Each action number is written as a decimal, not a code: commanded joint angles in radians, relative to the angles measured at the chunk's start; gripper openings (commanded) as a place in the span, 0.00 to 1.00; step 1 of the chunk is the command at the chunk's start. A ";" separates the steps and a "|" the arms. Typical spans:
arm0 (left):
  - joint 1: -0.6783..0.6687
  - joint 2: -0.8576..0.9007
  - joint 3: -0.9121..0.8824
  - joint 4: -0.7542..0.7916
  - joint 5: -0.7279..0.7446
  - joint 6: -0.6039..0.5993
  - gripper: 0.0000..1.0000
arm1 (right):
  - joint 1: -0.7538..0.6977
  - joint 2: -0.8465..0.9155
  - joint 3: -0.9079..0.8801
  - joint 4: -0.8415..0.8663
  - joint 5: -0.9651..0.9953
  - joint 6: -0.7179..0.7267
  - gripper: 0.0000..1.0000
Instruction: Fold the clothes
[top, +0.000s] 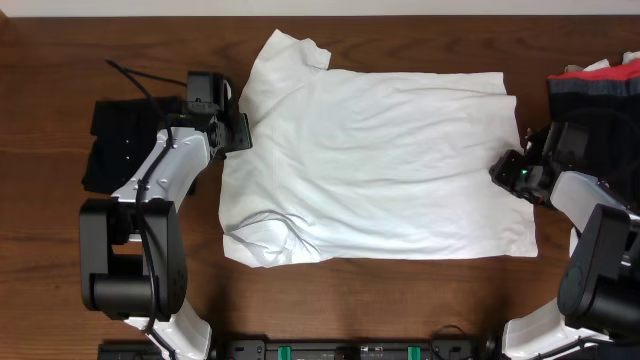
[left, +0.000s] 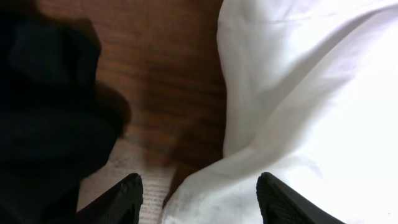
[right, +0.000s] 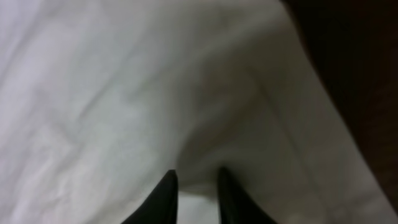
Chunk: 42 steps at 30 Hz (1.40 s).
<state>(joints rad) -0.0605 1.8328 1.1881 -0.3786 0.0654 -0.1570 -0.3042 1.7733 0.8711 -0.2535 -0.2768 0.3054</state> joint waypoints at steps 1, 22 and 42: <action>0.005 -0.032 0.007 -0.027 0.002 0.000 0.62 | 0.008 0.072 -0.008 -0.039 0.237 0.043 0.17; 0.014 0.043 0.002 -0.230 0.154 0.006 0.75 | 0.004 0.080 0.090 -0.218 0.326 0.109 0.18; 0.106 -0.011 0.003 -0.232 0.248 0.047 0.06 | 0.004 0.080 0.090 -0.233 0.307 0.109 0.21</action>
<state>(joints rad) 0.0135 1.9087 1.1927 -0.5957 0.4252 -0.1230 -0.2977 1.8065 0.9829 -0.4633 0.0807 0.4023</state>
